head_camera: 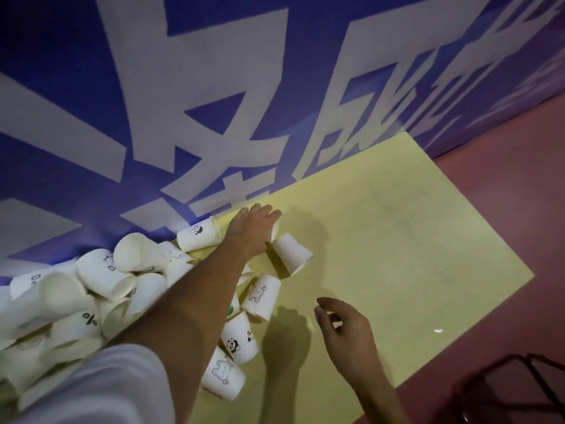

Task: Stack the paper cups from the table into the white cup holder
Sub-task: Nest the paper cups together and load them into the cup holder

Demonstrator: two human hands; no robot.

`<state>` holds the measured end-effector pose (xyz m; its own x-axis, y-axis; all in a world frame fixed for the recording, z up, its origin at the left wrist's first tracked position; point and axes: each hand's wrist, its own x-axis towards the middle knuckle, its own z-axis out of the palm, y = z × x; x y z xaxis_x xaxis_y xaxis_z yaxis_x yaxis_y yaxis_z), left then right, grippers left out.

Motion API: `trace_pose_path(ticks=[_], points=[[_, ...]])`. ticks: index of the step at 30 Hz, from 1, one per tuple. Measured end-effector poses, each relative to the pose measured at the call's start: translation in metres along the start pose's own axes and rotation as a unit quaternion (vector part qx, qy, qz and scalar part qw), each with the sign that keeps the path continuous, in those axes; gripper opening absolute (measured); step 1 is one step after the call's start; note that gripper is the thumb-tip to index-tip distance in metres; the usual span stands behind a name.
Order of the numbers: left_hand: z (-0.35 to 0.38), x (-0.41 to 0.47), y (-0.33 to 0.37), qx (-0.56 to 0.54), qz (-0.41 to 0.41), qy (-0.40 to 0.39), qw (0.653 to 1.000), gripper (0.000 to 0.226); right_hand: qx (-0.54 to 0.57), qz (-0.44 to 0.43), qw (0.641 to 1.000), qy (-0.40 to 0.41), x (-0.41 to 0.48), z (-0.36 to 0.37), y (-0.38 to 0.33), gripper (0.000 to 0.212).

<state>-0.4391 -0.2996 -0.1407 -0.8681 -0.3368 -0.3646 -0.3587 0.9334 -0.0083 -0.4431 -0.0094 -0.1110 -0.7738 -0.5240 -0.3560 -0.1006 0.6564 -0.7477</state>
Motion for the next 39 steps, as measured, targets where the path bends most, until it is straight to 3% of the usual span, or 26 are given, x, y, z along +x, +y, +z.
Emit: trace_pose_path(ticks=[4, 7, 9, 11, 14, 19, 23, 27, 34, 39], points=[[0.005, 0.013, -0.003, -0.03, -0.005, 0.031, 0.999, 0.065, -0.004, 0.004, 1.0, -0.017, 0.018, -0.003, 0.002, 0.021], [-0.013, 0.004, -0.006, -0.155, -0.06, 0.073, 0.983, 0.072, -0.006, 0.006, 1.0, -0.008, 0.038, -0.002, -0.005, 0.025], [-0.032, -0.018, -0.002, -0.321, -0.118, 0.137, 0.93, 0.077, -0.017, 0.005, 1.0, 0.004, 0.057, 0.003, -0.012, 0.043], [-0.043, -0.049, 0.005, -0.493, -0.165, 0.192, 0.833, 0.077, -0.03, 0.021, 0.999, -0.004, 0.078, 0.012, -0.019, 0.068], [-0.042, -0.094, 0.01, -0.626, -0.179, 0.239, 0.72, 0.066, -0.088, 0.037, 0.994, -0.055, 0.105, 0.032, -0.021, 0.095], [-0.034, -0.14, 0.009, -0.697, -0.184, 0.256, 0.645, 0.065, -0.112, 0.033, 0.991, -0.059, 0.117, 0.048, -0.011, 0.067], [-0.027, -0.171, -0.002, -0.687, -0.193, 0.272, 0.646, 0.066, -0.053, -0.051, 0.997, -0.002, 0.109, 0.035, -0.022, 0.061], [-0.021, -0.208, -0.014, -0.671, -0.203, 0.295, 0.65, 0.066, -0.036, -0.149, 0.988, 0.025, 0.085, 0.028, -0.063, 0.076], [-0.018, -0.293, -0.042, -0.655, -0.195, 0.323, 0.655, 0.069, -0.075, -0.238, 0.968, -0.01, 0.006, 0.058, -0.145, 0.086], [0.0, -0.38, -0.074, -0.624, -0.187, 0.325, 0.685, 0.077, -0.089, -0.277, 0.956, -0.041, -0.071, 0.109, -0.184, 0.088]])
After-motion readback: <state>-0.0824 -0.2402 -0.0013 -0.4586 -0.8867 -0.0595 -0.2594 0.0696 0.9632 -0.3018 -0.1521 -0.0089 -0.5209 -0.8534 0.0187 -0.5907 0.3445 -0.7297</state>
